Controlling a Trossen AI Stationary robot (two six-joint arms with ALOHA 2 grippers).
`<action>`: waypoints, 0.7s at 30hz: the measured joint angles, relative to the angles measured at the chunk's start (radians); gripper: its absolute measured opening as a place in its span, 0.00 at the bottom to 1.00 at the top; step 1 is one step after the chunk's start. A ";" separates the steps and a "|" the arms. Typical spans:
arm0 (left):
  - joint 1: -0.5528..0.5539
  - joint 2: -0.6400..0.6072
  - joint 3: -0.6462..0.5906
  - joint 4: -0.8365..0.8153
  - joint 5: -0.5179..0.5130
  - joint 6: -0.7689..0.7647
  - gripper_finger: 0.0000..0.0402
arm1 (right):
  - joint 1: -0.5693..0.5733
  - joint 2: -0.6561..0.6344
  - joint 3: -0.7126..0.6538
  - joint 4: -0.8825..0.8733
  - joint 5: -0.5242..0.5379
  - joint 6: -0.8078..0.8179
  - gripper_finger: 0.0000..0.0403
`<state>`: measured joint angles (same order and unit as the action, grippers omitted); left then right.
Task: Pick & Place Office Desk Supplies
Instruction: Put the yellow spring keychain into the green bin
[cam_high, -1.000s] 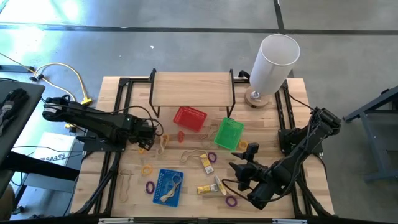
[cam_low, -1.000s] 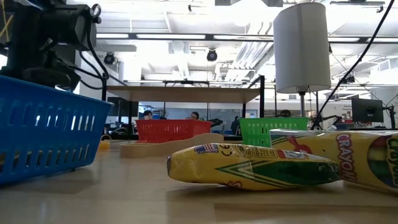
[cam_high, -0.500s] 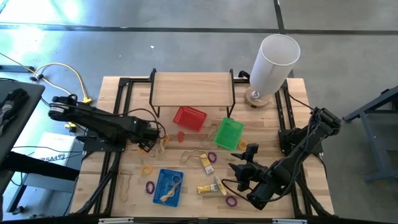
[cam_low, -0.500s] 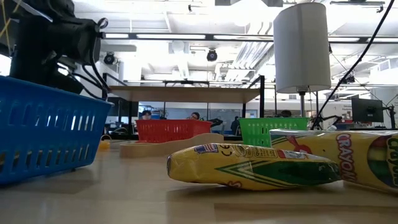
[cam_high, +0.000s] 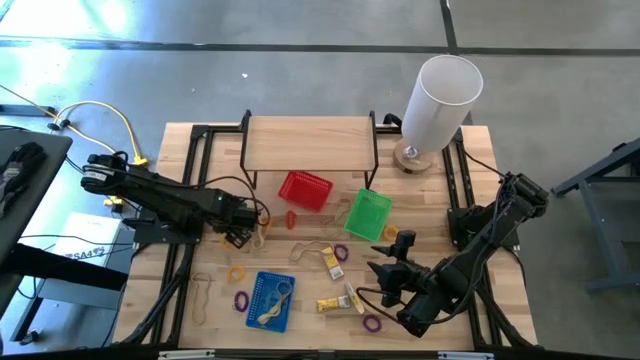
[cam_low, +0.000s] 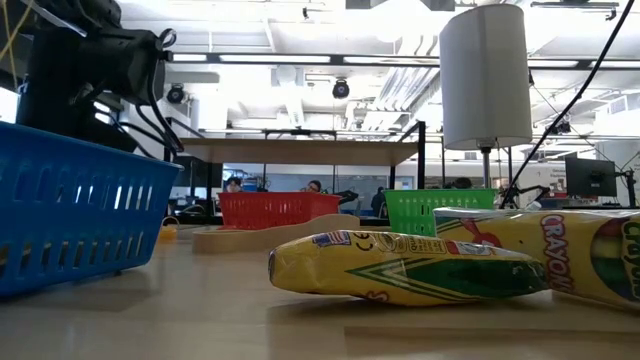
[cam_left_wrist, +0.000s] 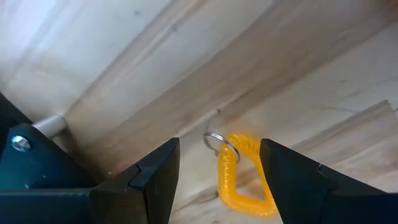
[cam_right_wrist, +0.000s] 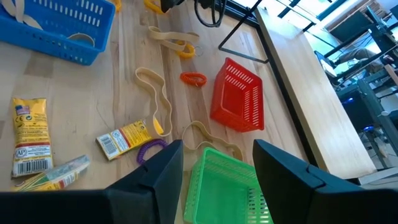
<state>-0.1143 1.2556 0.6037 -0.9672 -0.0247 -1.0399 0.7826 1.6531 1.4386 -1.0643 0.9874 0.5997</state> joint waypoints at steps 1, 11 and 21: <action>0.000 0.000 0.000 0.000 0.010 0.000 0.53 | 0.000 0.000 0.000 0.000 0.000 -0.001 0.45; 0.000 0.000 -0.018 0.024 0.024 -0.031 0.53 | 0.000 0.000 0.000 0.000 0.000 0.004 0.45; 0.000 -0.002 -0.070 0.083 0.075 -0.034 0.53 | 0.000 0.000 0.000 0.000 0.000 -0.001 0.45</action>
<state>-0.1143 1.2537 0.5339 -0.8840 0.0502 -1.0741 0.7826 1.6531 1.4384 -1.0645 0.9874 0.5991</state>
